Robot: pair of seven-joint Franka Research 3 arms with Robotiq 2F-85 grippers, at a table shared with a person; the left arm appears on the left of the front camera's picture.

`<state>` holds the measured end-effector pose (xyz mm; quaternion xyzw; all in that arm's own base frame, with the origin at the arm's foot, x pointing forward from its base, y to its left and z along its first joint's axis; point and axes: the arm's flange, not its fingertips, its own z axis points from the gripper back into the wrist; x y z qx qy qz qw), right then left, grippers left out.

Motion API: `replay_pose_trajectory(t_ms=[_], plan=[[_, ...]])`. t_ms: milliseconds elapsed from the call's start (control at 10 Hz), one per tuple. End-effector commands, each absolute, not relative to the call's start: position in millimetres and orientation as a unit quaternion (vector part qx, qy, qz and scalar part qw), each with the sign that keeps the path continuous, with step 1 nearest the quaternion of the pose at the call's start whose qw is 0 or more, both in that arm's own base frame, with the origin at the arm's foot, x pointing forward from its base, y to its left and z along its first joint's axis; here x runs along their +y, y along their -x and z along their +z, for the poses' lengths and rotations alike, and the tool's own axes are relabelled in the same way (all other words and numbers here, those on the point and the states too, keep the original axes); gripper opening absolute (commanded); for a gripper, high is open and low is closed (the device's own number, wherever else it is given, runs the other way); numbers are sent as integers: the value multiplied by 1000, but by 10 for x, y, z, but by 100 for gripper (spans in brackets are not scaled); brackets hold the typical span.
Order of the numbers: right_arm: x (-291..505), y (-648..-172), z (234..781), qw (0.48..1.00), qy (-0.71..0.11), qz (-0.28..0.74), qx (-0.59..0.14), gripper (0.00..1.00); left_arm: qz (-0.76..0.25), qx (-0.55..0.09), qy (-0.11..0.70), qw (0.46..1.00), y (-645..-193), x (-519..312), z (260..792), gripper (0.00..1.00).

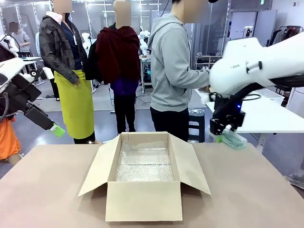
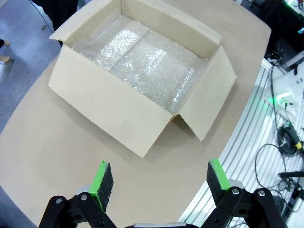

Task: Pack the glasses set securely to prepare it for shipping.
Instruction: Place the Glasses case inside the Package Box.

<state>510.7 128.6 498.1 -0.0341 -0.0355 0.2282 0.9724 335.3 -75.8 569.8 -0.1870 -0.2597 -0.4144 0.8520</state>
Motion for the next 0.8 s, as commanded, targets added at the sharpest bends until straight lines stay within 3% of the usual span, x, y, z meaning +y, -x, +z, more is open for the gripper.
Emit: replay_pose_trajectory(t_ms=[0, 300, 700], plan=[[1698, -5263, 5163, 878, 60, 474, -35, 35, -423, -263, 197, 845, -3354, -734, 5713, 100], [2690, -5392, 5274, 796, 55, 602, -14, 35, -423, -263, 197, 845, -3354, -734, 5713, 100], [3726, -5773, 4794, 732, 66, 678, 14, 35, -423, -263, 197, 845, -3354, -734, 5713, 100]])
